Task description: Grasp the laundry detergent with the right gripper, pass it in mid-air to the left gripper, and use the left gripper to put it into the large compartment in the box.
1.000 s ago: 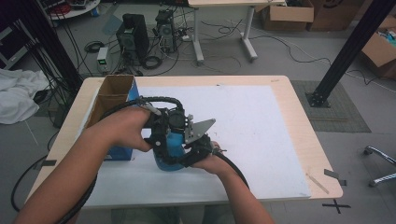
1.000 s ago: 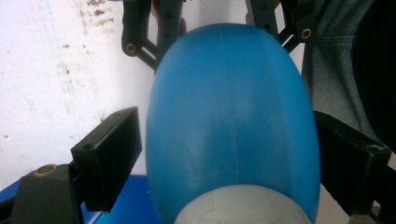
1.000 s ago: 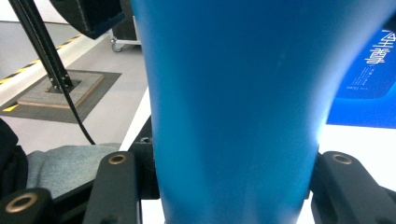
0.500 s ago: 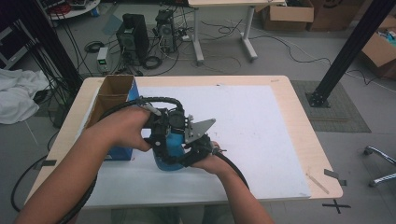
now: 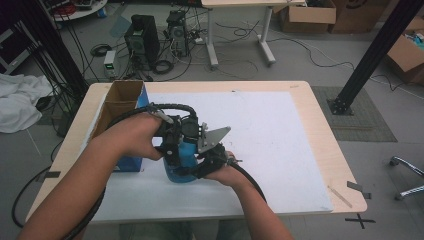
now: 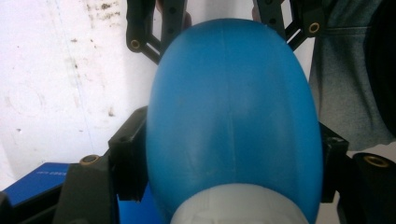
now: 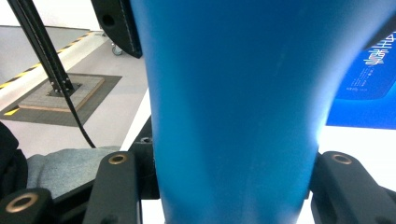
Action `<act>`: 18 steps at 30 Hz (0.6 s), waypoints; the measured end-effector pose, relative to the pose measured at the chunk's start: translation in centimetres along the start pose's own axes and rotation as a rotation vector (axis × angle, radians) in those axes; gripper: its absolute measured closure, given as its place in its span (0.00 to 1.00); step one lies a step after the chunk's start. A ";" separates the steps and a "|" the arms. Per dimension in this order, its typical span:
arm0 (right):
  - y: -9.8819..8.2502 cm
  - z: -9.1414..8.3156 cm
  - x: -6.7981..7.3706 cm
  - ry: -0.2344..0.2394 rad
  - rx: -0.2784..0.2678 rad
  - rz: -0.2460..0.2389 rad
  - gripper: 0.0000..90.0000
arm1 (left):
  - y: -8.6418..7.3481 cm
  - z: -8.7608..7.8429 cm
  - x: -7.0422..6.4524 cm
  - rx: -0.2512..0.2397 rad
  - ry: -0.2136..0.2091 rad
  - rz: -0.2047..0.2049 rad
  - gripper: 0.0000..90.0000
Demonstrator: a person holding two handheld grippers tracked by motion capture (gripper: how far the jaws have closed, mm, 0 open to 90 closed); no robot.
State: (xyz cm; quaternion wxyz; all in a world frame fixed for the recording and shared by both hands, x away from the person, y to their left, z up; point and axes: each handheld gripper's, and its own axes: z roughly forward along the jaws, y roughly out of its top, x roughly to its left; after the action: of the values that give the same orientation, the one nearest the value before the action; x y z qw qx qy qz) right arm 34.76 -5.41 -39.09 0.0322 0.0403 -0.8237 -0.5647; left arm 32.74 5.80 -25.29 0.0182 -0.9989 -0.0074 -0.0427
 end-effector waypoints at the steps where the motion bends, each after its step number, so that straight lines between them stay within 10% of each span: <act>1: 0.0 0.0 0.0 0.000 0.000 0.000 0.51 | 0.0 0.0 0.0 0.000 0.000 0.000 0.38; 18: 0.0 0.3 0.0 -0.002 0.000 -0.003 0.51 | -0.2 0.0 -0.1 0.007 -0.005 -0.008 0.42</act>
State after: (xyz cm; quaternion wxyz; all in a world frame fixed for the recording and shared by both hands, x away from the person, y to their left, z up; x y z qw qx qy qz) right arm 34.75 -5.10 -39.17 0.0306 0.0411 -0.8236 -0.5649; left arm 32.67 6.01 -25.25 0.0215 -0.9989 -0.0118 -0.0401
